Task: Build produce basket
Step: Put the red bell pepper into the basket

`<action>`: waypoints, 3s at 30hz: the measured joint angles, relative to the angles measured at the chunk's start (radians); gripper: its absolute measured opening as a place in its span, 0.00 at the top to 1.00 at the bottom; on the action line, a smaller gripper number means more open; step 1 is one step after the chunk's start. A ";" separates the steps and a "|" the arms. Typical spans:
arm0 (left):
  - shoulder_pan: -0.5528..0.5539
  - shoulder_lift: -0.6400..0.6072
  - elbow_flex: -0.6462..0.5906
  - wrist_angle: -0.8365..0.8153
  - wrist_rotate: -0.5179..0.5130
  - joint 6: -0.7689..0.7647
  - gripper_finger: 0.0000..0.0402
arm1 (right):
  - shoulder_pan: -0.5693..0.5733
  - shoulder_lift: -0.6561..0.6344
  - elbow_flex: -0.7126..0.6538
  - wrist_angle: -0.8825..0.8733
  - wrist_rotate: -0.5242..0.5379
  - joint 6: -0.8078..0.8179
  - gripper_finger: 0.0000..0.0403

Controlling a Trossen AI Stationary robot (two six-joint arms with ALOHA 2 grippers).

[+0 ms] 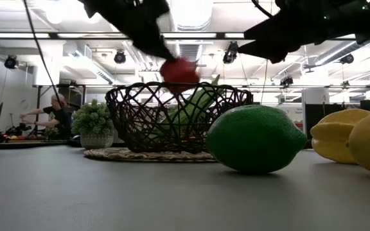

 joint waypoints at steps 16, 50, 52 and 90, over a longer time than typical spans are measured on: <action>-0.060 0.001 -0.409 1.209 -0.129 -0.026 0.81 | -0.006 0.283 0.048 0.572 0.241 -0.021 0.19; -0.092 0.031 -0.438 1.227 -0.139 -0.062 0.46 | -0.021 0.354 0.272 0.285 0.301 0.025 0.46; -0.093 0.019 -0.441 1.205 -0.165 -0.052 0.40 | -0.024 0.355 0.287 0.203 0.311 0.045 0.46; -0.094 -0.283 -0.568 1.037 -0.195 -0.084 0.32 | -0.169 0.781 0.759 -0.628 0.319 0.377 0.44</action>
